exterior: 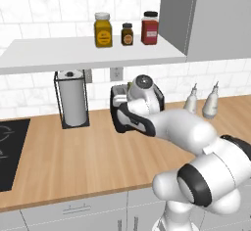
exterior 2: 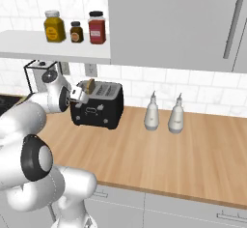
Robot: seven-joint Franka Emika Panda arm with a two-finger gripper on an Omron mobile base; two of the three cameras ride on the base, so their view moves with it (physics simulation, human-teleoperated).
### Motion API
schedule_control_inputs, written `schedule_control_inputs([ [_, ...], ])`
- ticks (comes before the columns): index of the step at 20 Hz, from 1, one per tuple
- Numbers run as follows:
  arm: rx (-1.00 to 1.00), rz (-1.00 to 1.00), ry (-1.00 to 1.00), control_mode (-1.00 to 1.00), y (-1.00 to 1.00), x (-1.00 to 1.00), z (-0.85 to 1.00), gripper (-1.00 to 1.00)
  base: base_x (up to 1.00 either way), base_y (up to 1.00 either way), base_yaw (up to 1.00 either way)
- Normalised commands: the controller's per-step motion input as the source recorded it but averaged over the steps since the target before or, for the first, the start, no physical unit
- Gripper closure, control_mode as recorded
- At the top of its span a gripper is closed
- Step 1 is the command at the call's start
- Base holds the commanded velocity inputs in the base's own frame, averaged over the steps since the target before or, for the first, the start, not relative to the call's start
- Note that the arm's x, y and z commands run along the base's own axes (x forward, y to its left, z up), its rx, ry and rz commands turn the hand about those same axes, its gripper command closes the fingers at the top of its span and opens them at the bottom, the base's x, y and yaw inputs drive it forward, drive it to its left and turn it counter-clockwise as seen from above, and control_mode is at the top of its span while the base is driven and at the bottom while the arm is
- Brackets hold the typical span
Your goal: Start the toaster. Once the lever pops up, take the bread to the plate on the dining counter.
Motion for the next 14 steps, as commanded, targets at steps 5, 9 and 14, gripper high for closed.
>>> schedule_control_inputs([
  [5,0.0,-0.03,0.01,-1.0,0.0,0.26,-0.24,1.0,0.0,0.0,0.0],
  [9,0.0,-0.02,0.03,-1.0,0.0,0.22,-0.26,1.0,0.0,0.0,0.0],
  [14,0.0,-0.03,0.04,-1.0,0.0,0.24,-0.28,1.0,0.0,0.0,0.0],
])
